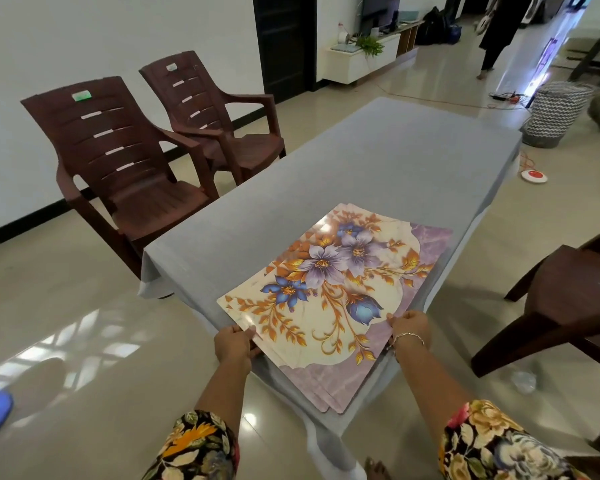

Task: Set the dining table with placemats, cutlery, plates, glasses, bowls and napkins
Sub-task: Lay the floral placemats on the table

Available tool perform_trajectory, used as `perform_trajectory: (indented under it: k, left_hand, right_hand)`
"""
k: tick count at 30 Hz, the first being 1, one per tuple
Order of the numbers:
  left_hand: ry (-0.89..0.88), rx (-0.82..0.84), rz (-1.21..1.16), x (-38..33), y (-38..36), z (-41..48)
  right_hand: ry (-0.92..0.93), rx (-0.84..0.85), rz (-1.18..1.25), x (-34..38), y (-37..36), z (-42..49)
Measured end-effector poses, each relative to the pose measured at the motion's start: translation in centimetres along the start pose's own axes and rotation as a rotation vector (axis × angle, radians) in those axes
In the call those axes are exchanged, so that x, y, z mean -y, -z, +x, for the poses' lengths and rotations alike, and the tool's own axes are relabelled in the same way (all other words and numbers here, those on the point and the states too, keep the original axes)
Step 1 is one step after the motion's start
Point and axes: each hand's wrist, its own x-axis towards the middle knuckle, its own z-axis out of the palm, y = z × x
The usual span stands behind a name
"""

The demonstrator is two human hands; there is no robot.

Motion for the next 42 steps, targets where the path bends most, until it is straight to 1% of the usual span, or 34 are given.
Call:
perform_trajectory:
  k: [2,5,6,9,10,11,13,14,16,18,19,20,21,24,26,28,31,36,40,42]
  left_hand:
    - [-0.010,-0.023,0.009,-0.3,0.2,0.8]
    - [-0.019,-0.065,0.060,-0.6,0.8,2.3]
    - [-0.031,-0.095,0.106,-0.6,1.0,2.5]
    - [-0.171,-0.235,0.430,-1.1,0.6,2.0]
    - [-0.217,-0.258,0.483,-1.3,0.2,1.5]
    - [-0.253,-0.255,0.486,-1.5,-0.3,1.3]
    - [-0.297,-0.198,0.450,-1.9,-1.6,0.7]
    - [-0.297,-0.168,0.382,-2.0,-2.4,0.3]
    - [-0.248,-0.075,0.147,-2.5,-4.4,-1.0]
    - [-0.127,0.033,-0.145,-3.0,-6.5,-2.3]
    - [-0.086,0.079,-0.234,-3.2,-7.6,-2.7]
    - [-0.068,0.126,-0.270,-3.3,-8.9,-3.1]
    - [-0.076,0.185,-0.254,-3.4,-10.2,-3.7]
    - [-0.147,0.364,-0.144,-3.5,-14.7,-5.2]
    - [-0.147,0.424,-0.135,-3.5,-17.8,-6.1]
    - [-0.152,0.409,-0.151,-3.4,-21.1,-6.8]
    - [-0.146,0.400,-0.190,-2.7,-26.3,-7.1]
    - [-0.128,0.379,-0.215,-2.4,-33.8,-8.0]
    - [-0.104,0.319,-0.247,-3.4,-38.5,-8.9]
    - [-0.100,0.297,-0.238,-4.2,-40.6,-8.0]
  right_hand:
    - [0.042,-0.006,0.009,0.4,0.5,0.0]
    - [0.046,0.026,0.067,0.2,1.1,0.5]
    - [0.033,0.028,0.094,0.0,1.2,0.8]
    - [-0.018,0.023,0.231,0.0,2.5,0.8]
    - [-0.021,0.023,0.277,0.0,3.0,0.8]
    - [-0.018,0.020,0.314,0.2,3.6,0.7]
    - [0.006,0.004,0.369,0.4,4.7,0.9]
    - [0.019,-0.008,0.384,0.5,5.3,1.0]
    - [0.030,-0.038,0.428,1.0,6.7,1.2]
    - [0.021,-0.055,0.505,1.5,8.0,1.8]
    - [0.016,-0.063,0.537,1.6,8.6,2.3]
    - [0.014,-0.076,0.561,1.8,9.2,2.9]
    - [0.016,-0.090,0.580,1.8,9.8,3.8]
    - [0.001,-0.111,0.612,2.1,11.5,6.5]
    - [-0.015,-0.113,0.629,2.5,12.9,8.8]
    - [-0.021,-0.113,0.644,2.8,14.6,11.4]
    - [-0.020,-0.062,0.685,4.1,17.5,15.4]
    - [0.004,0.012,0.648,6.9,21.6,21.6]
    - [0.016,0.042,0.635,9.4,23.0,26.5]
    - [0.019,0.064,0.628,10.9,22.8,28.8]
